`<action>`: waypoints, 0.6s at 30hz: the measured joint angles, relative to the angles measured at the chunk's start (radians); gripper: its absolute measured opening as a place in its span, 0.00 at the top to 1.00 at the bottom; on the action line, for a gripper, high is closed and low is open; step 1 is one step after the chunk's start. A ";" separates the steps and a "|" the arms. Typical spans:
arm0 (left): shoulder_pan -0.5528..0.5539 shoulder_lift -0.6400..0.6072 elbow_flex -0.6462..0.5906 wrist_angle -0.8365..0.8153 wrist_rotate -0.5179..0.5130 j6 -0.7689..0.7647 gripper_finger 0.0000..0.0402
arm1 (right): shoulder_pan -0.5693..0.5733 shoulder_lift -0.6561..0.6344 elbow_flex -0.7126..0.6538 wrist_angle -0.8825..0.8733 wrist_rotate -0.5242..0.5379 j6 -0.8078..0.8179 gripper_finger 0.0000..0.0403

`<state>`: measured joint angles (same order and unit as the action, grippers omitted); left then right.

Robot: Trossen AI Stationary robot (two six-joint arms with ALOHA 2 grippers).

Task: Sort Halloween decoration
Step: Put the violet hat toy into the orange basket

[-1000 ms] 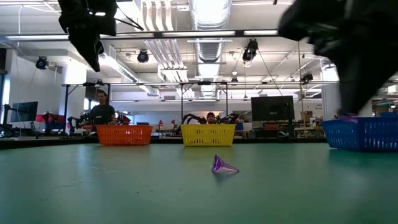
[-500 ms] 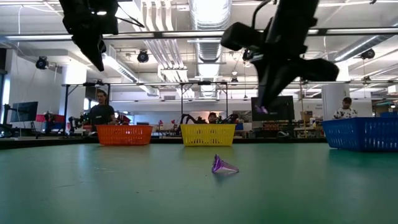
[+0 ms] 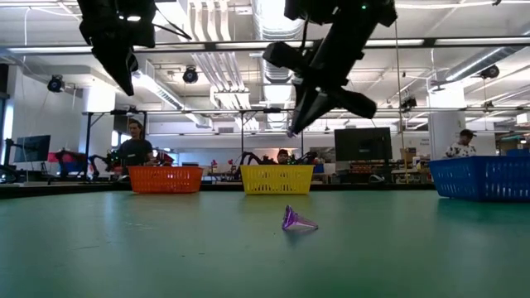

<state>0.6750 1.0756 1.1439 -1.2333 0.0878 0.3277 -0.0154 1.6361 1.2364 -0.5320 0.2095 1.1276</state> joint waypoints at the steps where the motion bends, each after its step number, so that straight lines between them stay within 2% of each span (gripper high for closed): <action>1: 0.000 0.000 0.000 0.000 0.000 0.000 0.81 | -0.012 0.001 0.003 0.021 -0.001 -0.019 0.97; 18: 0.000 0.000 0.000 0.002 -0.001 -0.074 0.81 | -0.195 0.005 0.109 0.229 -0.030 -0.344 0.97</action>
<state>0.6754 1.0756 1.1439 -1.2316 0.0868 0.2537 -0.2100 1.6409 1.3458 -0.3026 0.1798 0.7837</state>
